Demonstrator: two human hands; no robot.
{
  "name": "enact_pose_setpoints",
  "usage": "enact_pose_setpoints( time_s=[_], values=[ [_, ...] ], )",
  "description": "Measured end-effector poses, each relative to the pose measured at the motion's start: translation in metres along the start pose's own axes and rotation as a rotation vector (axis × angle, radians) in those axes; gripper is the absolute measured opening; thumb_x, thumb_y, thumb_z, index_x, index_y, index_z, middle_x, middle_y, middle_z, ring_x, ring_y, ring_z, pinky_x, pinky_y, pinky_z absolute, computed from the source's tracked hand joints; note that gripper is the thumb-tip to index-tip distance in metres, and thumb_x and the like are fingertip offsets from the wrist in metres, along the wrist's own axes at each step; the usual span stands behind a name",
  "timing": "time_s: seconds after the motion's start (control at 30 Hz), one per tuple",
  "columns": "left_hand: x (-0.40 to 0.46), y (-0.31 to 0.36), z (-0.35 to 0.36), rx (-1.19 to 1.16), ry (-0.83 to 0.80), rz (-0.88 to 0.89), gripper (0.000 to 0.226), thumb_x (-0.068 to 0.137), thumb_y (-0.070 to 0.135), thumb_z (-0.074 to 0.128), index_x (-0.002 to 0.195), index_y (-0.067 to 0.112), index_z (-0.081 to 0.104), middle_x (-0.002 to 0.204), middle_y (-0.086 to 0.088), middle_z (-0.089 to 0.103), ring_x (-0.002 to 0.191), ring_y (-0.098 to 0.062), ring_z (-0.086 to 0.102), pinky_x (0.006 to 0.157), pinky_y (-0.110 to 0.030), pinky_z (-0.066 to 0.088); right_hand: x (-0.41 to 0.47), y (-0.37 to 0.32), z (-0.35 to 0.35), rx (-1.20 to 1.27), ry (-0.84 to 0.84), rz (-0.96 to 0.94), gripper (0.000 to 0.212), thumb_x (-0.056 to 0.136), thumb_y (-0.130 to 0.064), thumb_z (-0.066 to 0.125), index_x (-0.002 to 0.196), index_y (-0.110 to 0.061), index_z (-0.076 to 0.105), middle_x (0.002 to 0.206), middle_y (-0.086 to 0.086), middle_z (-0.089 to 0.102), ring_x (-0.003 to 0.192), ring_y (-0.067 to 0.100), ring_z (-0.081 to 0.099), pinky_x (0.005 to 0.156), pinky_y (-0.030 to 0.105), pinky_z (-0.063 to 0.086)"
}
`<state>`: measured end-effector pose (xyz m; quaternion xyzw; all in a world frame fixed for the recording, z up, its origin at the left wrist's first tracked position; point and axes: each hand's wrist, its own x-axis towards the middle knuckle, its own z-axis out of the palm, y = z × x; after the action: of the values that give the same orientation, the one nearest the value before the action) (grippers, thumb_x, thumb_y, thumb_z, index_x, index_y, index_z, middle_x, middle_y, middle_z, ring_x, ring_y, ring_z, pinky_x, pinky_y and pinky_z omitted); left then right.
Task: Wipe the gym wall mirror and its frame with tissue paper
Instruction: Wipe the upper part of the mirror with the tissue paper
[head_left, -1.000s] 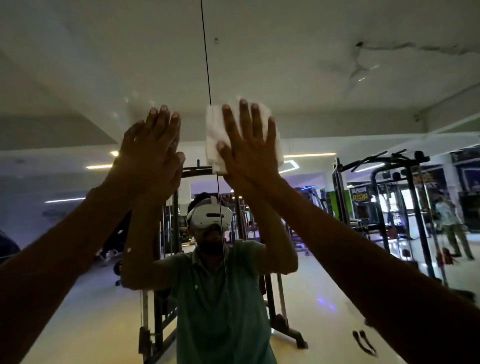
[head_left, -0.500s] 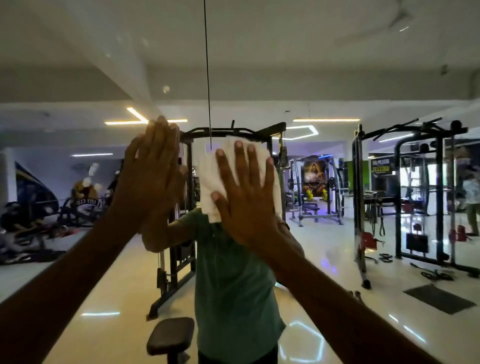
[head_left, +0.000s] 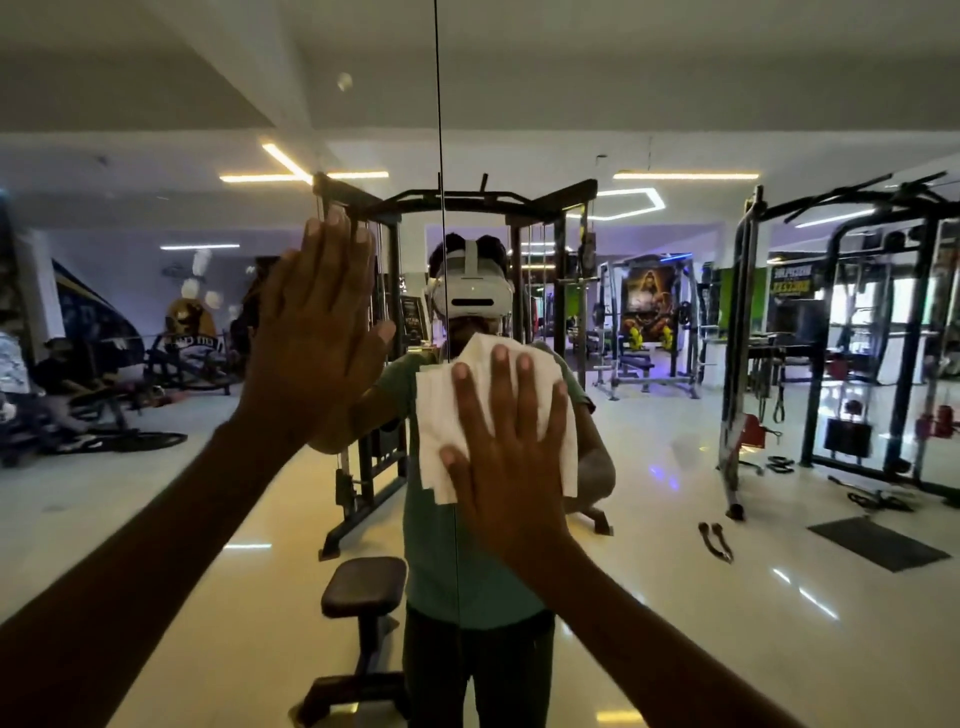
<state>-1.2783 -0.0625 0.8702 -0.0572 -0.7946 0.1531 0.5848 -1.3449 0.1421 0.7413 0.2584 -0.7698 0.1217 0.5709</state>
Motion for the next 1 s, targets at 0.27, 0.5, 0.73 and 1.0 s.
enact_pose_setpoints(
  time_s=[0.27,0.5,0.73,1.0],
  values=[
    [-0.001,-0.008,0.000,-0.084,0.004,0.039,0.079,0.105,0.056,0.027,0.165,0.011,0.005,0.173,-0.016,-0.001,0.160,-0.031,-0.002,0.129,-0.053,0.005,0.164,0.031,-0.044,-0.084,0.123,-0.002,0.078,0.105,-0.061,0.034,0.167,-0.017,0.019,0.173,0.023,0.008,0.160,0.042,0.005,0.126,0.066,0.004],
    [0.002,-0.016,0.010,-0.106,0.002,0.022,0.078,0.103,0.059,0.024,0.166,0.017,0.006,0.173,-0.011,-0.002,0.160,-0.028,-0.003,0.129,-0.045,0.000,0.125,-0.010,-0.030,-0.103,0.140,0.114,0.075,0.106,-0.057,0.028,0.168,-0.017,0.010,0.173,0.022,0.000,0.161,0.040,-0.004,0.127,0.065,0.001],
    [0.002,-0.018,0.013,-0.178,0.017,0.044,0.076,0.105,0.053,0.034,0.166,0.019,0.006,0.172,-0.008,-0.007,0.159,-0.027,-0.007,0.129,-0.050,0.004,0.120,0.027,-0.033,-0.120,0.064,0.077,0.076,0.105,-0.059,0.024,0.167,-0.018,0.008,0.174,0.018,-0.001,0.162,0.036,-0.003,0.128,0.060,-0.005],
    [0.004,-0.014,0.012,-0.167,0.020,0.028,0.079,0.100,0.053,0.035,0.166,0.015,0.012,0.173,-0.012,0.001,0.159,-0.031,0.000,0.127,-0.055,0.011,0.157,0.082,-0.072,-0.176,0.166,0.670,0.094,0.095,-0.071,-0.011,0.168,-0.015,0.010,0.173,0.021,0.005,0.160,0.041,0.006,0.127,0.063,0.012]
  ],
)
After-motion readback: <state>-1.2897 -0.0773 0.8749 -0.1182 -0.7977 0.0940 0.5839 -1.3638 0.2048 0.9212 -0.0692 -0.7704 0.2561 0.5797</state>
